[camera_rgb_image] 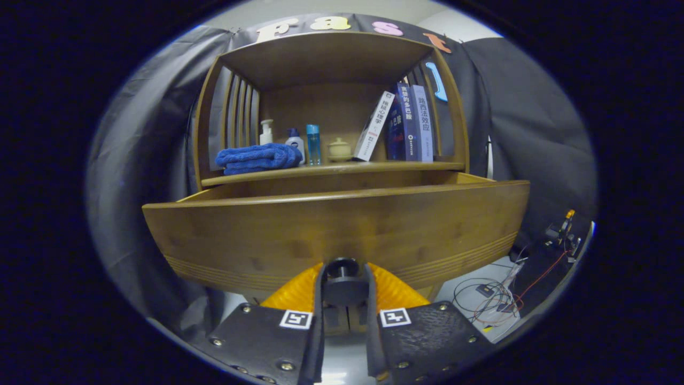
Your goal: Pull open the drawer, take out the items inside it, and place them on the countertop above the cabinet.
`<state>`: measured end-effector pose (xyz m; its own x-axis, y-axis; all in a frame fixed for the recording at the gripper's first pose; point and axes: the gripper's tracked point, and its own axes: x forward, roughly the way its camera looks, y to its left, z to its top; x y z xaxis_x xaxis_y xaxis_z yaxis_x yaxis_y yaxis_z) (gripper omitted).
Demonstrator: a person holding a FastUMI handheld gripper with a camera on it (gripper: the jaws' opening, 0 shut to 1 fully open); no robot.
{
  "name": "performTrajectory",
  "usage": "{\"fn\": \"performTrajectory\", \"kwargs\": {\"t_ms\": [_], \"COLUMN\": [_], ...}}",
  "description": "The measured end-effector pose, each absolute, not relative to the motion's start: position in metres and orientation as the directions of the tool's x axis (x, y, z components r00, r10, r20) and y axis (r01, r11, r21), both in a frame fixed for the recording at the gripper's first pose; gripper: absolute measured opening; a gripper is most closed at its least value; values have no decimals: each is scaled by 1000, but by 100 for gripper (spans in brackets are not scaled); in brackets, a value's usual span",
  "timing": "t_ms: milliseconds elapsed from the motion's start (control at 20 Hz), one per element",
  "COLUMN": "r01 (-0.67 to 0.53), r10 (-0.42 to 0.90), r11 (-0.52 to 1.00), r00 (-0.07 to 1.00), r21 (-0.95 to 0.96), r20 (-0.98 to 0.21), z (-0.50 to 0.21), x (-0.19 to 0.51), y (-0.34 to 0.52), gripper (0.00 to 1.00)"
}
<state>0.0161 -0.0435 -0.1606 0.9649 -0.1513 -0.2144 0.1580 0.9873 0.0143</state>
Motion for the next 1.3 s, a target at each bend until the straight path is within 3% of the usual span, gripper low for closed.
{"fn": "performTrajectory", "kwargs": {"t_ms": [300, 450, 650, 900, 1050, 1300], "r01": [185, 186, 177, 201, 180, 191], "r10": [-176, -174, -175, -202, -179, -185], "r11": [982, 982, 982, 978, 983, 981], "r00": [957, 953, 984, 979, 983, 927], "r21": [19, 27, 65, 60, 22, -12], "r20": [-231, -247, -40, 20, -50, -327], "z": [-162, -161, -103, -20, -2, -27], "x": [2, -1, 2, 10, 42, 89], "y": [-42, -43, -44, -56, -56, -51], "gripper": [32, 37, 46, 49, 49, 50]}}
